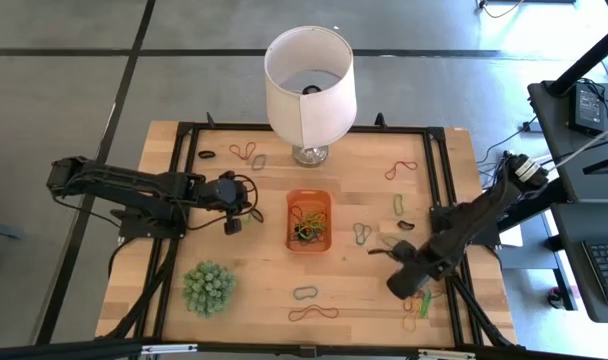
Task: Pick and place rubber bands into bin
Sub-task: Put the red rubber band into the orange bin
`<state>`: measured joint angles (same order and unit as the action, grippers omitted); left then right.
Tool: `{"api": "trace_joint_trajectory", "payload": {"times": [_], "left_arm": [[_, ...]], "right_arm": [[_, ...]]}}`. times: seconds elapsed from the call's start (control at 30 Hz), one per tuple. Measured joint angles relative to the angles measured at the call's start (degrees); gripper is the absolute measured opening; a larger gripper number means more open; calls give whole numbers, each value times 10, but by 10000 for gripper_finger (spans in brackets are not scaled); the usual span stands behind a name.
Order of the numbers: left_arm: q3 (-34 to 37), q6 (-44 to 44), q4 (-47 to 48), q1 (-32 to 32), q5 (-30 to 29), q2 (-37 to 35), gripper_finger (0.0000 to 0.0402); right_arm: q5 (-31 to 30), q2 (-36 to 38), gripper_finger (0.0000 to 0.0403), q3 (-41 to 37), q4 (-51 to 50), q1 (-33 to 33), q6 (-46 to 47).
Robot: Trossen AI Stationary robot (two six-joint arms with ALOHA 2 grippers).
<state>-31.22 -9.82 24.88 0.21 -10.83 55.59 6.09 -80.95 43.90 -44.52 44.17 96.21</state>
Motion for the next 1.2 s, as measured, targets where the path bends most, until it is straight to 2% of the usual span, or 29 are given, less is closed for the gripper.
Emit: {"api": "trace_joint_trajectory", "payload": {"times": [0.27, 0.53, 0.7, 0.83, 1.0, 1.2], "left_arm": [[0, 0, -7, 0, 0, 0, 2], [0, 0, -15, 0, 0, 0, 6], [0, 0, -22, 0, 0, 0, 7], [0, 0, -23, 0, 0, 0, 5], [0, 0, -27, 0, 0, 0, 4], [0, 0, -34, 0, 0, 0, 2]], "right_arm": [[-5, -61, 42, 0, 56, 71, 116], [-23, -97, 94, 1, 102, 87, 132], [-22, -115, 107, 3, 102, 86, 130], [-21, -121, 82, 6, 100, 86, 128], [-22, -117, 10, 24, 69, 87, 126], [-54, -113, 6, 73, 0, 86, 107]]}}
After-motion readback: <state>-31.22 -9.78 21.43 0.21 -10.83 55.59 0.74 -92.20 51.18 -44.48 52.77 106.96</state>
